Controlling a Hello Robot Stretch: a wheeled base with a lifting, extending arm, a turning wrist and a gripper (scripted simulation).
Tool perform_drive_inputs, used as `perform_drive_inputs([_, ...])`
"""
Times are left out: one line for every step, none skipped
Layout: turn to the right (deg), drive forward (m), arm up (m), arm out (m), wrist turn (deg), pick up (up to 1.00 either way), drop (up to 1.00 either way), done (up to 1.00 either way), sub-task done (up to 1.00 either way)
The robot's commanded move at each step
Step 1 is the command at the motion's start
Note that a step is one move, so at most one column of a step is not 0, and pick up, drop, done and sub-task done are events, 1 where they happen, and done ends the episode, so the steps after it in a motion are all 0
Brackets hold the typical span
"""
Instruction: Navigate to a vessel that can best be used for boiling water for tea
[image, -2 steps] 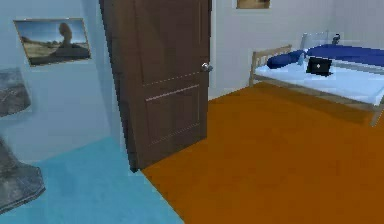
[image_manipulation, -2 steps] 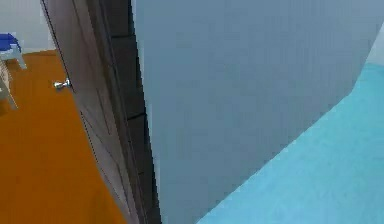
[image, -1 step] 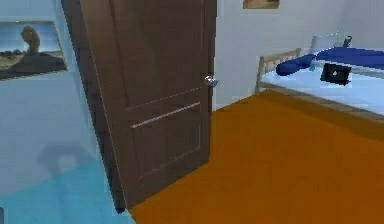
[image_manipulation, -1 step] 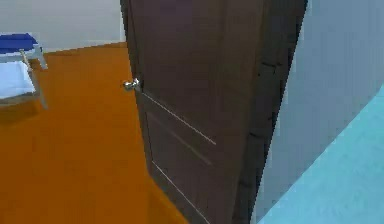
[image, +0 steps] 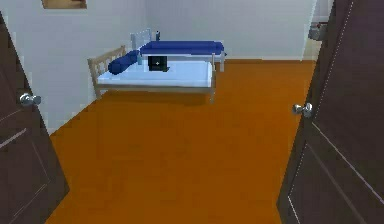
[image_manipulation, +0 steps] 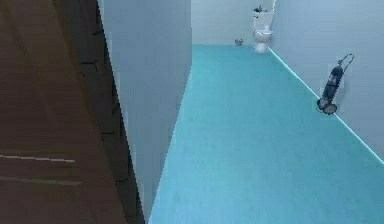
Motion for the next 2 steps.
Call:
perform_drive_inputs([3.0,0.0,0.0,0.0,0.0,0.0,0.0,0.0,0.0])
perform_drive_inputs([0.0,0.95,0.0,0.0,0.0,0.0,0.0,0.0,0.0])
